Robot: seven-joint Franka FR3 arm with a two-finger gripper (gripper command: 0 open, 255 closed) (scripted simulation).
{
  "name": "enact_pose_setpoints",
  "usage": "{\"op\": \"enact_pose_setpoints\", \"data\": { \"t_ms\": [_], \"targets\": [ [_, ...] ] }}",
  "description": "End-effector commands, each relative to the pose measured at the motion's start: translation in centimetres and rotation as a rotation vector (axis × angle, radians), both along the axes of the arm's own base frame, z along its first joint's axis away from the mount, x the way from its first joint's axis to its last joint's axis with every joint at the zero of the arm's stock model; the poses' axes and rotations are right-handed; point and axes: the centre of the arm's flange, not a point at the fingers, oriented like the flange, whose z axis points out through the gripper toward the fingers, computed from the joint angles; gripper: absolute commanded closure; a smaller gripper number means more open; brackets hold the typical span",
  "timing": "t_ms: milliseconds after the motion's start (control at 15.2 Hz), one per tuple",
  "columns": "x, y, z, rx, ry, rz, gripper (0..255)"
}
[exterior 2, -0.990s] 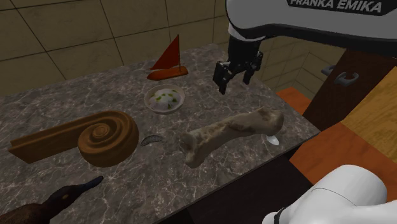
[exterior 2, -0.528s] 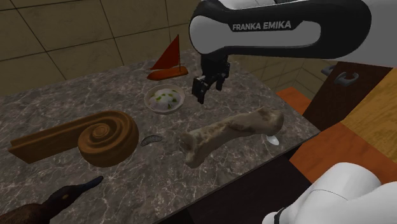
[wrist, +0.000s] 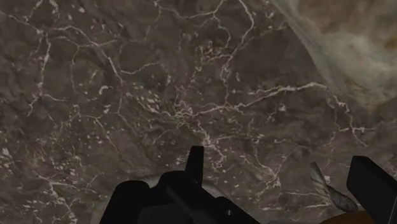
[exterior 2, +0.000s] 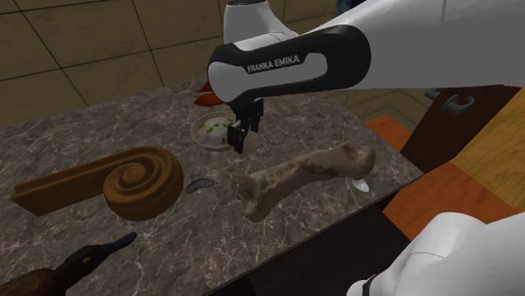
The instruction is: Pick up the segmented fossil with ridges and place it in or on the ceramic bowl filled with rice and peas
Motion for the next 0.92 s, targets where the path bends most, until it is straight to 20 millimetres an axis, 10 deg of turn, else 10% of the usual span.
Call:
{"op": "enact_pose_setpoints", "data": {
  "t_ms": [0, 858],
  "targets": [
    [1.0, 1.8, -1.4, 0.005, -0.002, 0.08, 0],
    [3.4, 13.6, -10.3, 0.028, -0.005, 0.513, 0]
  ]
}}
